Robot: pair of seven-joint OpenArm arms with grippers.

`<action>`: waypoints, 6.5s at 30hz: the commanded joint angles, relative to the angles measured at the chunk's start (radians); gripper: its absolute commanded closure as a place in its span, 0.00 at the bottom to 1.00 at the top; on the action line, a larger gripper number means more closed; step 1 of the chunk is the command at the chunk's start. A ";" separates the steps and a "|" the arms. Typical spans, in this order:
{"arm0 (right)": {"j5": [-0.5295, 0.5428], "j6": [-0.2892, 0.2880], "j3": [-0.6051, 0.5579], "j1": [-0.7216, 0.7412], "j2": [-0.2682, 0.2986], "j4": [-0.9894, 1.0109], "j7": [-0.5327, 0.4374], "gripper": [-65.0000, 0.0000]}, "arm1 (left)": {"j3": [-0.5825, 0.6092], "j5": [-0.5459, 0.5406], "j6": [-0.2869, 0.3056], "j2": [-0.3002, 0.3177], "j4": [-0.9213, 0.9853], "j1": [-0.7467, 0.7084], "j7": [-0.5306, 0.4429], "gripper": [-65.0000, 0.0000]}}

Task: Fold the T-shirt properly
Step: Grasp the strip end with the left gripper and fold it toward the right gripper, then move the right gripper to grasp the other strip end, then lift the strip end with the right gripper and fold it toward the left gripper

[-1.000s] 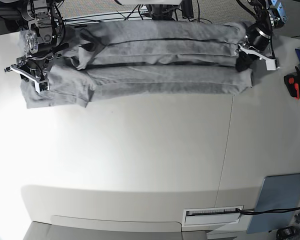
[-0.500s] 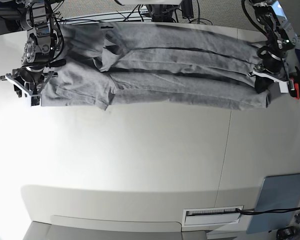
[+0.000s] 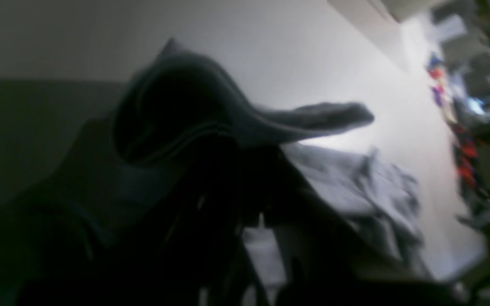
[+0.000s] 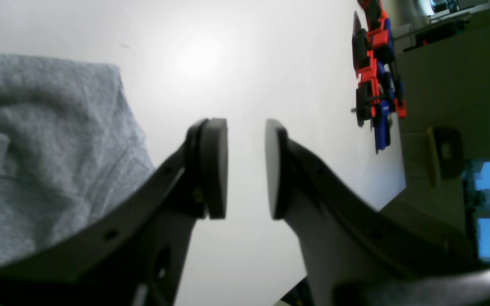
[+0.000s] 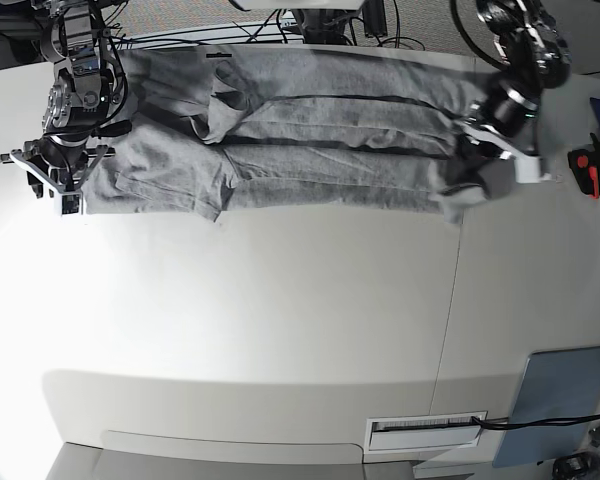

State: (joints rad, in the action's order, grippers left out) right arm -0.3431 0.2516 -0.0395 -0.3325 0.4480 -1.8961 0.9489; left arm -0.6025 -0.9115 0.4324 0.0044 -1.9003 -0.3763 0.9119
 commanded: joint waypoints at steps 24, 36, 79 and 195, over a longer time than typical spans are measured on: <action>-0.024 0.012 0.009 0.006 0.014 -0.015 -0.031 0.76 | 0.552 0.245 -0.092 -0.126 -0.017 0.014 -0.101 0.62; -0.024 0.012 0.009 0.005 0.014 -0.014 -0.030 0.76 | 0.630 0.190 0.040 -0.102 -0.063 0.098 0.042 0.41; 0.926 -0.577 0.546 -0.084 0.014 -0.019 0.219 0.76 | 0.299 0.276 0.085 0.117 -0.095 0.032 0.006 0.41; 0.608 -0.515 -0.456 0.103 -0.511 -0.134 0.006 1.00 | 0.299 0.358 0.086 0.118 0.069 -0.042 0.004 0.41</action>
State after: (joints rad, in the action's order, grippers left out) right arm 0.2447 -0.2581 -0.4911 -0.2359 -0.0509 -2.0109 0.9825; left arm -0.3023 -0.5358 0.5137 0.1192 -1.8191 -0.4202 0.9234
